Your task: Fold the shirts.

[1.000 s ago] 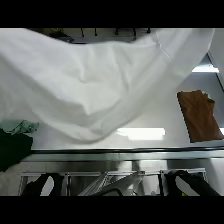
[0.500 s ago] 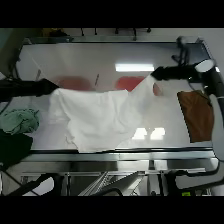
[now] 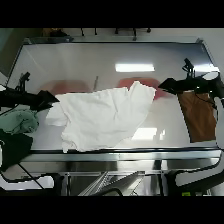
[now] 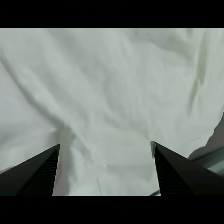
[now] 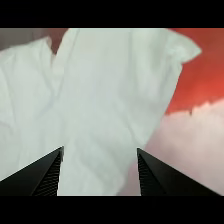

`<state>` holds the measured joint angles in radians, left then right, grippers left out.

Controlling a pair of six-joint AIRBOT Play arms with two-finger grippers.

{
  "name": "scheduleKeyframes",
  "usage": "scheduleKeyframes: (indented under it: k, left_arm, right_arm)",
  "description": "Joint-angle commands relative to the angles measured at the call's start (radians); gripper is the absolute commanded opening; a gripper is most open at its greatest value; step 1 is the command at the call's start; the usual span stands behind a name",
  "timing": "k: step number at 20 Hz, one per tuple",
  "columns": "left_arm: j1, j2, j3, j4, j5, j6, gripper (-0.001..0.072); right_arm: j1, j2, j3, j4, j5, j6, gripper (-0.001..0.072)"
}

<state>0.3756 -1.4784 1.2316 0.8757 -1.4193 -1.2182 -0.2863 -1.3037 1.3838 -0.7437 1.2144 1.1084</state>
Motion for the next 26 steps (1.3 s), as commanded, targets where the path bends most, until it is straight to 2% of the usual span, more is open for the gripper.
scheduleKeyframes:
  k: [1,4,7,14,15,17,18,19,22,26]
  left_arm:
    - [0.041,0.071,-0.208,0.024,0.006,-0.013,0.0635]
    - [0.027,0.125,-0.404,0.024,0.055,-0.013,0.0635]
    - [-0.021,0.153,-0.541,0.025,0.123,-0.013,0.0635]
    - [-0.13,0.154,-0.66,0.022,0.254,-0.002,0.0635]
    - [-0.145,0.153,-0.649,0.023,0.259,-0.002,0.0603]
    - [-0.171,0.154,-0.609,0.021,0.263,0.024,0.0077]
    - [-0.186,0.154,-0.584,0.018,0.261,0.029,0.0015]
    - [-0.204,0.154,-0.55,0.01,0.251,0.029,0.0014]
    - [-0.238,0.177,-0.386,-0.086,0.142,0.032,0.0011]
    - [-0.235,0.355,-0.026,-0.32,0.064,0.02,0.001]
  right_arm:
    - [-0.035,0.071,-0.195,0.003,0.1,0.008,0.0531]
    - [-0.019,0.117,-0.407,0.007,0.045,-0.029,0.053]
    - [0.042,0.117,-0.529,0.008,-0.048,-0.052,0.0531]
    - [0.242,0.048,-0.558,0.122,-0.243,-0.092,0.0521]
    - [0.253,0.039,-0.558,0.15,-0.249,-0.105,0.0446]
    - [0.256,0.033,-0.558,0.246,-0.245,-0.195,0.0179]
    - [0.256,0.037,-0.554,0.303,-0.24,-0.227,0.0091]
    - [0.256,0.042,-0.54,0.349,-0.225,-0.255,0.0022]
    - [0.245,0.104,-0.407,0.402,-0.132,-0.267,0.0021]
    - [0.161,0.284,-0.039,0.497,-0.072,-0.249,0.002]
